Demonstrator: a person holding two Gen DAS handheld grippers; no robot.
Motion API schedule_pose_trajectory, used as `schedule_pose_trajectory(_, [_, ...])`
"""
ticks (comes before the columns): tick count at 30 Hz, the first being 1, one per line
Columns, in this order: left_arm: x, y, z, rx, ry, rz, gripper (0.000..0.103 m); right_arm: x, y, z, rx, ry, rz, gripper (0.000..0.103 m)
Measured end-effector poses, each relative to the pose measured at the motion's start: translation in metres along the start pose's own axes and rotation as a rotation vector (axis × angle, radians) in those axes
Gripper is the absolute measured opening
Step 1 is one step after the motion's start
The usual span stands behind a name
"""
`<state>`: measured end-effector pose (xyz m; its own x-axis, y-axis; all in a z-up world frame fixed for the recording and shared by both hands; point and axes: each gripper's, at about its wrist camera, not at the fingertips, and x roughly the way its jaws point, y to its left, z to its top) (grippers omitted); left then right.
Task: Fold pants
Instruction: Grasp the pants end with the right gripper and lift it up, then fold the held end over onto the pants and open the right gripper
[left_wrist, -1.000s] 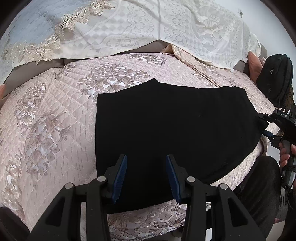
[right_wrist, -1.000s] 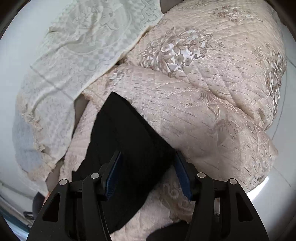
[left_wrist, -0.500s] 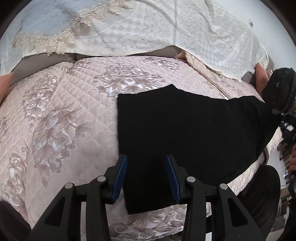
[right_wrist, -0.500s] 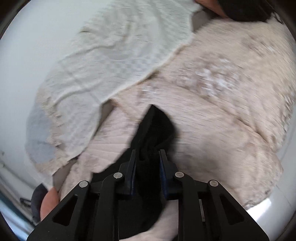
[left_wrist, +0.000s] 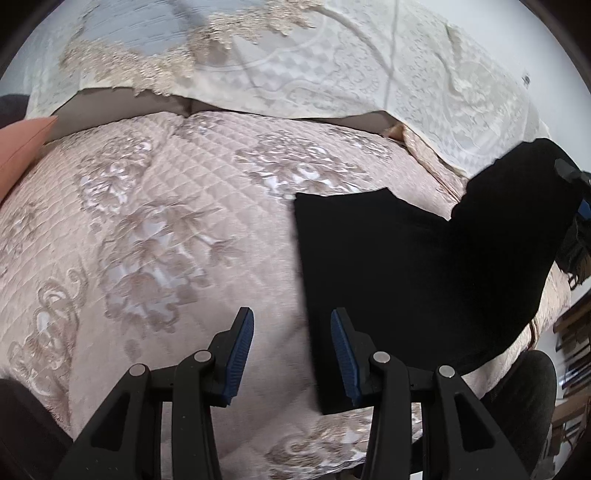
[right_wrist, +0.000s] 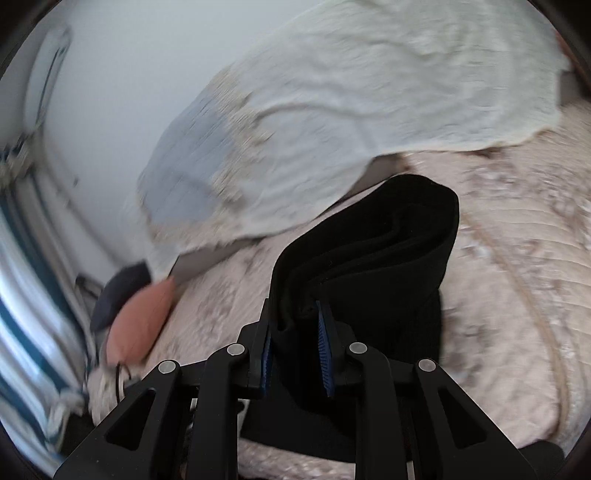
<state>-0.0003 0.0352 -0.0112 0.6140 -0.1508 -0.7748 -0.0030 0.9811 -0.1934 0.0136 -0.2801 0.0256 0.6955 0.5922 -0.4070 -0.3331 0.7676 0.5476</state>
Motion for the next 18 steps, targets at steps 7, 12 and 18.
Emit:
schedule_pose_trajectory(7, [-0.003, 0.034, -0.002, -0.068, -0.008, 0.039, 0.045, 0.070, 0.035, -0.042, -0.084, 0.200, 0.033, 0.021])
schedule_pose_trajectory(12, [-0.003, 0.053, -0.005, -0.110, -0.002, 0.056, 0.045, 0.100, 0.051, -0.074, -0.162, 0.297, 0.012, 0.022])
schedule_pose_trajectory(18, [-0.002, 0.062, -0.006, -0.132, 0.000, 0.054, 0.045, 0.125, 0.052, -0.094, -0.189, 0.423, 0.016, 0.042])
